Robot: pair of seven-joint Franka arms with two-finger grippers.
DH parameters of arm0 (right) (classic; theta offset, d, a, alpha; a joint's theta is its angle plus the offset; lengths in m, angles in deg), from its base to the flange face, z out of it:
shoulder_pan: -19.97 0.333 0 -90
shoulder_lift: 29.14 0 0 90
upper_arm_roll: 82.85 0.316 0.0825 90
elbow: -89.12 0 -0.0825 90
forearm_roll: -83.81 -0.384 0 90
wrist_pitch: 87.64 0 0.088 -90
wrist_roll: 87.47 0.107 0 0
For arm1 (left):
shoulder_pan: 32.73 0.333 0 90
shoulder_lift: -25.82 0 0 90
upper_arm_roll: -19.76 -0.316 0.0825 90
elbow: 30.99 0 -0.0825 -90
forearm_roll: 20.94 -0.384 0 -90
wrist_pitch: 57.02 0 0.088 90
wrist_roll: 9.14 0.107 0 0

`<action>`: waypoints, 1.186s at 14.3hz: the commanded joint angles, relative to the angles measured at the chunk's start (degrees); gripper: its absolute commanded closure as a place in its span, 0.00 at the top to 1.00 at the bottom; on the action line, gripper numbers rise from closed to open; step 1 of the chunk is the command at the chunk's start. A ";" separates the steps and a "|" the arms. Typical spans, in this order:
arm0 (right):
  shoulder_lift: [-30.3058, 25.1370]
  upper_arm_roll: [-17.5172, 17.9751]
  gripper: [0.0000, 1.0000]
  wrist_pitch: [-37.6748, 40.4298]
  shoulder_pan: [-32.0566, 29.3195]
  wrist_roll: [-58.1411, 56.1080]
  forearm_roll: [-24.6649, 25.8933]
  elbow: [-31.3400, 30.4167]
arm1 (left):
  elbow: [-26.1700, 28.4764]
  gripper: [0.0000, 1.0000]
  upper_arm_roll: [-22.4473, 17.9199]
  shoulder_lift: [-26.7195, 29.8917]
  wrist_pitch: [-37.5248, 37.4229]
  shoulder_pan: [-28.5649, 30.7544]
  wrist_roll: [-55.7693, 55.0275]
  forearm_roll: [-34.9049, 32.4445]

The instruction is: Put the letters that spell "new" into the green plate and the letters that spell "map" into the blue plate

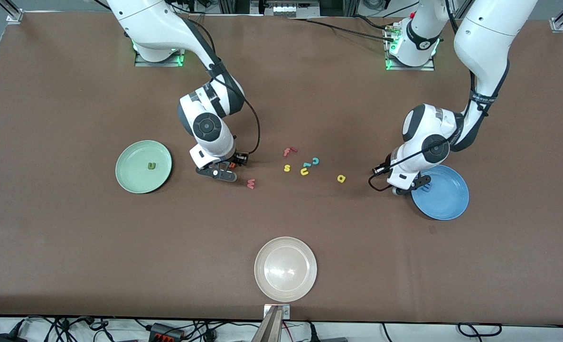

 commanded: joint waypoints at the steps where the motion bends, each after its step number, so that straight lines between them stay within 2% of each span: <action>1: 0.55 -0.10 0.65 -0.63 0.13 1.03 -1.97 0.23 | 0.17 0.09 -0.07 -0.20 0.58 -0.20 0.81 0.72; 5: 0.90 -0.10 0.56 -0.98 -0.13 0.85 -2.51 0.32 | -0.97 0.06 -0.15 1.55 -2.21 0.14 6.58 0.37; 7: 1.34 -0.10 0.53 -2.20 -0.22 0.85 -2.60 0.41 | -3.94 0.06 -0.68 2.87 -9.22 1.55 13.61 0.37; 11: 1.87 -0.10 0.51 -2.56 -0.31 0.77 -2.60 0.41 | -13.87 0.06 -1.21 2.79 -23.74 6.37 29.69 -1.54; 12: 1.87 -0.10 0.47 -2.56 -0.39 0.59 -2.60 0.41 | -15.20 0.06 -1.12 2.61 -24.98 7.69 33.04 -4.61; 15: 1.79 -0.19 0.15 -2.56 -0.75 -0.02 -2.60 0.41 | -15.82 0.06 -1.12 0.95 -23.86 10.86 43.58 -11.73; 17: 1.70 -0.19 0.09 -2.47 -1.71 -0.72 -2.60 0.41 | -15.56 0.07 -1.12 -0.98 -20.62 12.88 49.22 -15.43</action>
